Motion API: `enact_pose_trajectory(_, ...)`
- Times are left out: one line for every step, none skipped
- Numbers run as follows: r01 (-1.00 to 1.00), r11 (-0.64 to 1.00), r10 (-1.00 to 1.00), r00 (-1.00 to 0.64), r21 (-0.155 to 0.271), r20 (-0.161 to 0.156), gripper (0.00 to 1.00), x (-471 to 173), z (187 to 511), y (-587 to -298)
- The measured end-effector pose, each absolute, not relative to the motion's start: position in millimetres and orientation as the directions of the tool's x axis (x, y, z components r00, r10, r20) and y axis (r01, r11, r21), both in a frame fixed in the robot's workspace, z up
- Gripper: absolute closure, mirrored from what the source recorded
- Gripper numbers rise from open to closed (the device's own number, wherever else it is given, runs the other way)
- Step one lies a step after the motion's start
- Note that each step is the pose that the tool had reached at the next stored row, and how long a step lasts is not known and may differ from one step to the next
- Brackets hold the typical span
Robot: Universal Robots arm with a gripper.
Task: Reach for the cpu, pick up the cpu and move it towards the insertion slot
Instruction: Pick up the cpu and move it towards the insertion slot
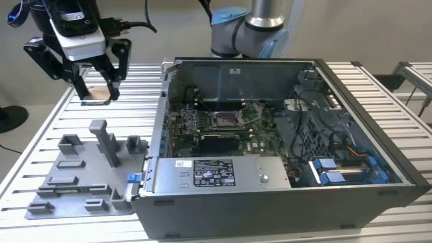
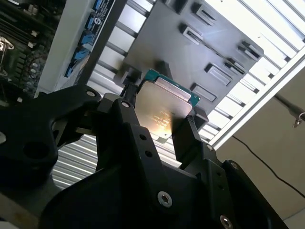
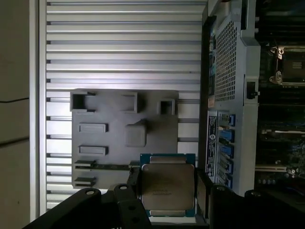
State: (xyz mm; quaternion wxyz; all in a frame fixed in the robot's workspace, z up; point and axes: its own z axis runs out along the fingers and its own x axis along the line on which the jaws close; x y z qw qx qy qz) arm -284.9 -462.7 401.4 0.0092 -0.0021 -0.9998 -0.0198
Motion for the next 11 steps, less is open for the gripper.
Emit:
enact_pose_trajectory(0.004,0.999,0.004,-1.0,0.04,0.019,1.0,-282.8,401.4,-462.7)
enact_pose_trajectory(0.004,0.999,0.004,-1.0,0.04,0.019,1.0,-280.8,401.4,-462.7)
enact_pose_trajectory(0.005,0.999,0.004,-1.0,0.04,0.019,1.0,-278.7,401.4,-462.7)
enact_pose_trajectory(0.005,0.999,0.004,-1.0,0.04,0.019,1.0,-276.7,401.4,-462.7)
enact_pose_trajectory(0.004,0.999,0.004,-1.0,0.04,0.019,1.0,-274.7,401.4,-462.8)
enact_pose_trajectory(0.004,0.999,0.004,-1.0,0.04,0.019,1.0,-272.6,401.4,-462.7)
enact_pose_trajectory(0.004,0.999,0.004,-1.0,0.04,0.019,1.0,-270.7,401.5,-462.7)
enact_pose_trajectory(0.004,0.999,0.004,-1.0,0.039,0.019,1.0,-268.8,401.5,-462.7)
enact_pose_trajectory(0.004,0.999,0.004,-1.0,0.04,0.019,1.0,-266.7,401.5,-462.8)
enact_pose_trajectory(0.005,0.999,0.004,-1.0,0.04,0.019,1.0,-264.9,401.4,-462.7)
enact_pose_trajectory(0.004,0.999,0.004,-1.0,0.04,0.019,1.0,-263.1,401.4,-462.7)
